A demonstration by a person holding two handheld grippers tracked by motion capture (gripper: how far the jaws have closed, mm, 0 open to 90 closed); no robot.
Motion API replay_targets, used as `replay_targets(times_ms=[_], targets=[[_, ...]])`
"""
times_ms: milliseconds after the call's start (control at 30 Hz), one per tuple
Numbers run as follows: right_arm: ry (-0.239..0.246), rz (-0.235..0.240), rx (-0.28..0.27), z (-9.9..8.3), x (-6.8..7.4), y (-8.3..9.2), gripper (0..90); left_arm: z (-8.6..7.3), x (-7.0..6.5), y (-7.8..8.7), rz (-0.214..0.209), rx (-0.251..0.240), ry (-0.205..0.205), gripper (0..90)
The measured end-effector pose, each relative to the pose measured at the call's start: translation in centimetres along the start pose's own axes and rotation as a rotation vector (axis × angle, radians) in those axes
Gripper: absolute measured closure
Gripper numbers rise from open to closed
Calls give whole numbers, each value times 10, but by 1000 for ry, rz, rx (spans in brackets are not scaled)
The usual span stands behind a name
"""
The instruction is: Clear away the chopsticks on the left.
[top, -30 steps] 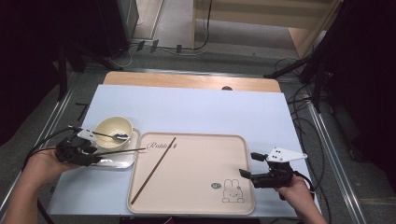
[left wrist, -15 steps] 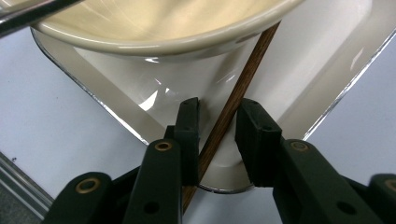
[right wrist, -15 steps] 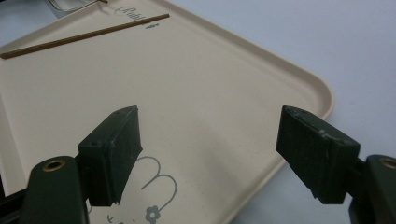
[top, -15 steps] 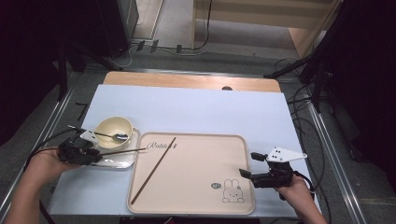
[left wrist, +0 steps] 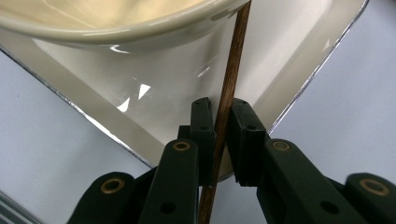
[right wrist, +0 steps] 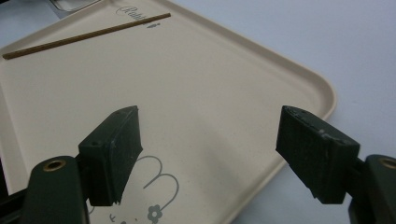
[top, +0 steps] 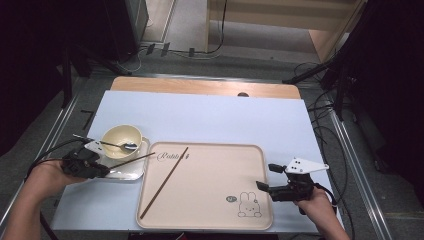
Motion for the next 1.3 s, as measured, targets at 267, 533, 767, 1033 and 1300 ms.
replay_targets(times_ms=[267,533,767,1033,1300], targets=[[-1,-4,-1,0,-1,1,221,1,-4,4,-38,-16,-9,840],[1,-7,-5,0,-1,1,221,2,-7,10,-101,-15,25,852],[0,-6,-4,0,-1,1,221,-1,-11,12,-112,11,30,852],[1,-6,-5,0,-1,1,220,8,-28,18,-174,11,59,851],[0,-9,-7,0,-1,2,221,26,-48,24,-232,6,172,852]])
Point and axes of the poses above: each handheld gripper's, and its own axes: y roughly backward along the jaws, z roughly out of its top, x roughly to its left, the point moved 6 cm from there along -y, roughly forward along the jaws, and after that the axes turned 13 degrees about y, right-handed, at the moved point
